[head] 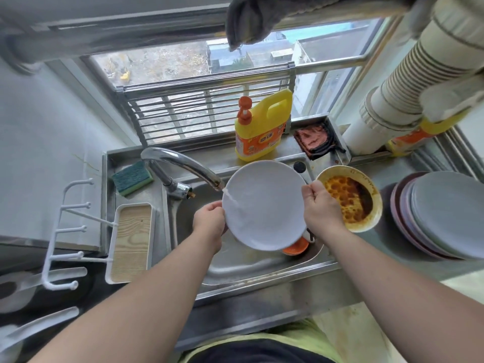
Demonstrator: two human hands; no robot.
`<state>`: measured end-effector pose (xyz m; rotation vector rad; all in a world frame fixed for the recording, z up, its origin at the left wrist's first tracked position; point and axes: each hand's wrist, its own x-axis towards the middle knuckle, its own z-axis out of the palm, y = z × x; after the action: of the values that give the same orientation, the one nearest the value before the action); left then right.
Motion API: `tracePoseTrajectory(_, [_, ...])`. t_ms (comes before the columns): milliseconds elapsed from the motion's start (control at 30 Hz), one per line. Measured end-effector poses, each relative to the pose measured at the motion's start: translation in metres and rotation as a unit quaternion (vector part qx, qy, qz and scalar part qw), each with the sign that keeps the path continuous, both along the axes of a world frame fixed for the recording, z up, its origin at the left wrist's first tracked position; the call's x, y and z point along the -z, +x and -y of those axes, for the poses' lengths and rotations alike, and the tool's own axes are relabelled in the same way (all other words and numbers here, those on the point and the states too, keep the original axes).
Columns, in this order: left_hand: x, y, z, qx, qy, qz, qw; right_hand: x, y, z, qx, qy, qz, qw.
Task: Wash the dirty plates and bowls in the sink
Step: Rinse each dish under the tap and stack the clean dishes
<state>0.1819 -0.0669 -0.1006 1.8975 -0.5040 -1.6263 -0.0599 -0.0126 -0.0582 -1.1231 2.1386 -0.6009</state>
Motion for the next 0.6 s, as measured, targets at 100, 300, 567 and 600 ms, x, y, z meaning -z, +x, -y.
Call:
tracePoseTrajectory(100, [-0.003,0.004,0.008,-0.031,-0.032,-0.024,0.999,-0.001,0.005,0.006,-0.004,-0.018,-0.016,1.000])
tracePoseTrajectory(300, [-0.011,0.030,0.017,-0.059,-0.136,-0.011,0.989,0.025,0.026,0.015,0.033,0.005,0.036,0.999])
tracePoseTrajectory(567, [-0.048,0.088,0.008,0.171,-0.266,0.288,0.904,0.060,0.087,0.029,0.081,0.193,0.298,0.931])
tracePoseTrajectory(600, [-0.052,0.094,0.008,0.176,-0.267,0.300,0.899,0.063,0.094,0.029,0.066,0.206,0.311,0.926])
